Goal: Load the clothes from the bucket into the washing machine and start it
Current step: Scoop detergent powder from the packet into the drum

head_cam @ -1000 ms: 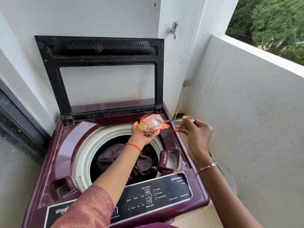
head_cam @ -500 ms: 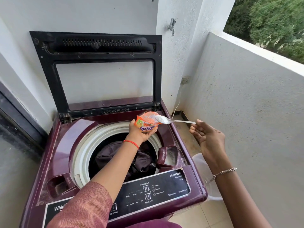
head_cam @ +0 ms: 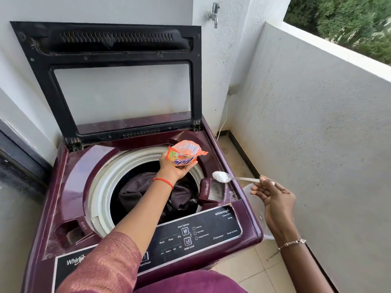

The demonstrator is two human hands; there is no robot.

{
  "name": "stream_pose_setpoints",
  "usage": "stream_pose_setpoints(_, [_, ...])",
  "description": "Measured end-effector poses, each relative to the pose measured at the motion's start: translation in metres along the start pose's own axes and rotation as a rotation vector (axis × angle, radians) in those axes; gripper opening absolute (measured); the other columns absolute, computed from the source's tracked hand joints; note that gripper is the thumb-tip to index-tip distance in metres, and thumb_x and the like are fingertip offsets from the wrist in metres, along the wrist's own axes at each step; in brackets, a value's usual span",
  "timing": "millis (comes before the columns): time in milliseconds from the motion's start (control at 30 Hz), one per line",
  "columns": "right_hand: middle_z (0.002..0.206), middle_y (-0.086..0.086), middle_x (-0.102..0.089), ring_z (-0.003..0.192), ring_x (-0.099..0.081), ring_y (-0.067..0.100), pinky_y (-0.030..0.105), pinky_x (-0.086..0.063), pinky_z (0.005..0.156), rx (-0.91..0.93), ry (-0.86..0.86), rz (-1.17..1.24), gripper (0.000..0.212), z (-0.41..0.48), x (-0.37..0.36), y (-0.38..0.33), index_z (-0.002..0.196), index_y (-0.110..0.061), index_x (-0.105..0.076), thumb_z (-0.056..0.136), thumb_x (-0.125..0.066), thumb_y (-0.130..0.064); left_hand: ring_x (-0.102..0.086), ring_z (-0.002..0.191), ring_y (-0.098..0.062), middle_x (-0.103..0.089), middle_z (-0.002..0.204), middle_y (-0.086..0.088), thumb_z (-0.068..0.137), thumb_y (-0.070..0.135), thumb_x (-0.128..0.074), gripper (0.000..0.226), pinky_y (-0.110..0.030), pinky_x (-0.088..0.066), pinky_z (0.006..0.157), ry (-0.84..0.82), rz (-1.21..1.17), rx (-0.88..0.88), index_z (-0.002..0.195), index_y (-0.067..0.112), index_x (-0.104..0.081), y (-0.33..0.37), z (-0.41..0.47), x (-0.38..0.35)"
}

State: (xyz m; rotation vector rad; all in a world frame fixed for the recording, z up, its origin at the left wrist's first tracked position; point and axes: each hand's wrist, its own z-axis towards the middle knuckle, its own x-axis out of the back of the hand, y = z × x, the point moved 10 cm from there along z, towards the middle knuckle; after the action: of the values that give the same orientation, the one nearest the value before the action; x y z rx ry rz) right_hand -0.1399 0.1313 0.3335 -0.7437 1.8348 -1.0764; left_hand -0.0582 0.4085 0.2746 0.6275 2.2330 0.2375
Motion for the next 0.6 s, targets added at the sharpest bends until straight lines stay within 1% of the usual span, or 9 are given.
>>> stream_pose_setpoints(133, [0.054,0.007,-0.066,0.047,-0.063,0.018,0.022,-0.055,0.047,0.040,0.049,-0.072,0.008,-0.005,0.012,0.013,0.081,0.004,-0.065,0.085,-0.058,0.005,-0.045,0.124,-0.043,-0.047,0.136,-0.023,0.099,0.039,-0.026,0.052,-0.055,-0.038,0.099,0.010,0.021,0.006,0.129,0.002,-0.048,-0.003,0.005,0.004])
stream_pose_setpoints(267, [0.053,0.006,-0.066,0.047,-0.063,0.015,0.021,-0.055,0.047,0.182,0.070,-0.189,0.008,-0.012,0.008,0.008,0.085,0.003,-0.067,0.086,-0.059,0.004,-0.045,0.124,-0.042,-0.048,0.136,-0.023,0.099,0.039,-0.027,0.051,-0.055,-0.039,0.098,0.007,0.041,-0.002,0.129,0.002,-0.048,-0.002,0.007,0.004])
stream_pose_setpoints(333, [0.055,0.005,-0.068,0.049,-0.064,0.016,0.021,-0.056,0.050,0.270,0.067,-0.275,0.011,-0.016,0.002,0.003,0.084,-0.005,-0.069,0.085,-0.061,0.002,-0.045,0.125,-0.042,-0.048,0.136,-0.023,0.099,0.039,-0.028,0.051,-0.055,-0.038,0.099,0.001,0.047,-0.007,0.129,0.003,-0.048,0.000,0.009,0.003])
stream_pose_setpoints(400, [0.057,0.003,-0.068,0.053,-0.066,0.020,0.027,-0.058,0.057,0.352,0.065,-0.392,0.015,-0.020,-0.006,-0.001,0.082,-0.015,-0.070,0.085,-0.063,-0.002,-0.045,0.125,-0.042,-0.047,0.137,-0.022,0.099,0.039,-0.028,0.050,-0.055,-0.036,0.101,-0.003,0.044,-0.007,0.130,0.003,-0.047,0.000,0.010,0.003])
stream_pose_setpoints(467, [0.062,0.006,-0.069,0.055,-0.066,0.024,0.032,-0.058,0.060,0.440,0.038,-0.517,0.015,-0.024,-0.018,-0.005,0.082,-0.017,-0.070,0.085,-0.064,-0.003,-0.044,0.126,-0.042,-0.046,0.138,-0.022,0.099,0.039,-0.028,0.051,-0.056,-0.035,0.102,-0.005,0.034,-0.001,0.130,0.003,-0.047,-0.001,0.011,0.003])
stream_pose_setpoints(533, [0.066,0.005,-0.069,0.056,-0.066,0.024,0.029,-0.057,0.057,0.567,-0.013,-0.651,0.016,-0.032,-0.033,-0.011,0.085,-0.016,-0.069,0.083,-0.066,-0.001,-0.044,0.126,-0.042,-0.046,0.137,-0.023,0.099,0.039,-0.028,0.051,-0.056,-0.035,0.102,0.001,0.025,-0.001,0.130,0.003,-0.047,-0.002,0.012,0.005])
stream_pose_setpoints(600, [0.070,0.001,-0.069,0.059,-0.065,0.019,0.026,-0.055,0.057,0.707,-0.101,-0.787,0.018,-0.042,-0.052,-0.016,0.087,-0.013,-0.071,0.080,-0.068,0.003,-0.044,0.125,-0.042,-0.046,0.137,-0.023,0.099,0.039,-0.027,0.051,-0.057,-0.035,0.101,0.001,0.025,-0.004,0.129,0.003,-0.047,0.000,0.012,0.005])
